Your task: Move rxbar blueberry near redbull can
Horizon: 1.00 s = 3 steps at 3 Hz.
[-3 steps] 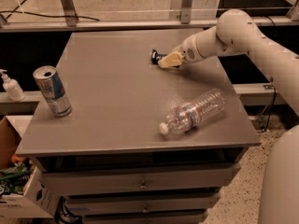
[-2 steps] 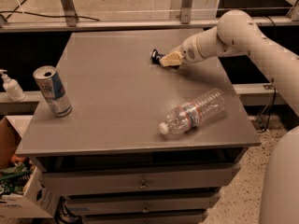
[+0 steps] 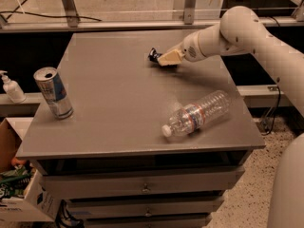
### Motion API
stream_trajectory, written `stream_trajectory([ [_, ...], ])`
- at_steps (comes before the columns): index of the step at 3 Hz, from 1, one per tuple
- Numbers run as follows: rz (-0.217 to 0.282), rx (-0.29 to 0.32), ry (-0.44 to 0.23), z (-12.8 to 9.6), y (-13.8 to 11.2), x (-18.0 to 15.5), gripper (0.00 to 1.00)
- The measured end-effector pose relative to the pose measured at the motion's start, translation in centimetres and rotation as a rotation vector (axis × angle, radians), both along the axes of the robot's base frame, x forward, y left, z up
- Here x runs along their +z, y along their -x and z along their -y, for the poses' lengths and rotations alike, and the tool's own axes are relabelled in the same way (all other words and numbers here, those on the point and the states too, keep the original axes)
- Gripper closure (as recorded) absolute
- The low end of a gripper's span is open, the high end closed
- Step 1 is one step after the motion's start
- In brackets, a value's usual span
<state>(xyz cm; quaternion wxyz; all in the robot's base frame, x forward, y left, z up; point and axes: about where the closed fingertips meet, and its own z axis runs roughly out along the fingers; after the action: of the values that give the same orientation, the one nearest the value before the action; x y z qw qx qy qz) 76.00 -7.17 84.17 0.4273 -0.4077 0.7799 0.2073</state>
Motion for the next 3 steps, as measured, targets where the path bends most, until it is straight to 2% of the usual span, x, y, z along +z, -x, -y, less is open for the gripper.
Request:
stream_trajectory([
  [2, 0.060, 0.139, -0.040, -4.7, 2.6, 4.5, 1.00],
  [3, 0.053, 0.233, -0.057, -7.5, 5.9, 5.5, 1.00],
])
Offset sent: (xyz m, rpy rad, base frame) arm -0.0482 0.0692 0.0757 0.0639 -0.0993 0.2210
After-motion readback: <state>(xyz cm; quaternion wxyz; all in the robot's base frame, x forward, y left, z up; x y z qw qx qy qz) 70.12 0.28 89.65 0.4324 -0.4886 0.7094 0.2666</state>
